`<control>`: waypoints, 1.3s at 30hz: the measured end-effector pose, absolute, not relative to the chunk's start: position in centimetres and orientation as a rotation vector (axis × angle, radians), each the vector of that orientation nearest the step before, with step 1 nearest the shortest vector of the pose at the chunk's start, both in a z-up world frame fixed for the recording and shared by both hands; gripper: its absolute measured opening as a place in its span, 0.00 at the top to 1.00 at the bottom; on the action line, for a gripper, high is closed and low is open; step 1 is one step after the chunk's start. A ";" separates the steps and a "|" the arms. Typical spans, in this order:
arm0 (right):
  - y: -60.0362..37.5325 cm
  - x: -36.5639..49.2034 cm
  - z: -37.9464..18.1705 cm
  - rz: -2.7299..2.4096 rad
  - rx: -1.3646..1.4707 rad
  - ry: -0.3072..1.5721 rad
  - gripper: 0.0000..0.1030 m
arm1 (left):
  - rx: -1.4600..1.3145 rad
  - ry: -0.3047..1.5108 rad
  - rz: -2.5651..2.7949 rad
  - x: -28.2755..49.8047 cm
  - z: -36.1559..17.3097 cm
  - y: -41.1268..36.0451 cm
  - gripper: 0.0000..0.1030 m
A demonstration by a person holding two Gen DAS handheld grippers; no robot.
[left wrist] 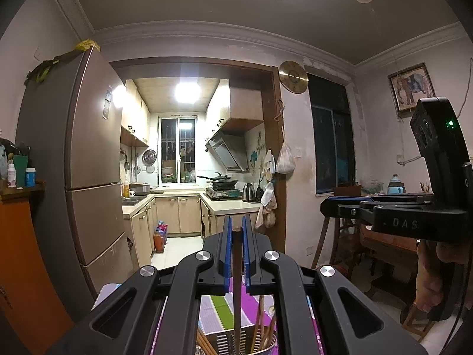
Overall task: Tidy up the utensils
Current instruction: 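Lower the left tool's chopstick into the holder while the right tool lowers its chopstick in, then open the left tool to release its chopstick while the right tool releases its own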
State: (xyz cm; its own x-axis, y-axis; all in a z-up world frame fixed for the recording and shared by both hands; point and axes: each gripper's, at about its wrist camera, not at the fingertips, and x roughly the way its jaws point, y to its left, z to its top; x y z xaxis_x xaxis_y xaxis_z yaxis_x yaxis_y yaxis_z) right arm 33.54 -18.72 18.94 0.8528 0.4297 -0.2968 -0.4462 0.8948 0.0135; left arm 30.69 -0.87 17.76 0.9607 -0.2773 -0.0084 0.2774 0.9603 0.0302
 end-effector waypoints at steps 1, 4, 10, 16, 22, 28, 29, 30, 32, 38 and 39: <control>-18.7 33.9 18.8 0.460 -0.055 0.300 0.95 | 0.029 0.006 -0.278 31.1 17.7 -0.8 0.92; -18.4 35.0 18.2 0.459 -0.053 0.311 0.95 | 0.022 0.015 -0.273 32.5 17.6 -0.6 0.92; -17.7 36.9 16.1 0.463 -0.053 0.345 0.95 | 0.017 0.055 -0.264 34.9 16.2 -0.7 0.92; -17.0 38.1 14.8 0.464 -0.061 0.371 0.95 | 0.009 0.095 -0.255 37.0 14.7 -0.2 0.92; -16.8 39.1 13.7 0.462 -0.057 0.398 0.95 | 0.007 0.119 -0.249 38.1 13.7 0.0 0.92; -16.6 39.7 12.7 0.463 -0.054 0.423 0.95 | 0.015 0.135 -0.246 38.8 12.7 -0.1 0.92; -16.6 39.8 12.6 0.464 -0.054 0.425 0.95 | 0.014 0.137 -0.245 38.9 12.6 0.0 0.92; -16.6 39.9 12.5 0.463 -0.056 0.428 0.95 | 0.013 0.139 -0.245 39.1 12.6 0.1 0.92; -16.4 40.0 12.4 0.462 -0.057 0.432 0.95 | 0.012 0.143 -0.243 39.3 12.5 0.2 0.92; -16.6 40.7 11.7 0.460 -0.046 0.462 0.84 | 0.004 0.175 -0.211 40.5 12.2 0.3 0.73; -16.8 40.8 11.6 0.456 -0.040 0.457 0.69 | -0.003 0.176 -0.204 40.6 12.1 0.5 0.57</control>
State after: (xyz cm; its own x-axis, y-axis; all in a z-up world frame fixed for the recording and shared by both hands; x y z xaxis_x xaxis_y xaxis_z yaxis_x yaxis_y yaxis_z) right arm 40.76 -16.78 11.61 0.7989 0.4159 -0.4345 -0.4335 0.8989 0.0632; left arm 40.63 0.48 12.09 0.9640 -0.2015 -0.1734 0.2011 0.9794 -0.0203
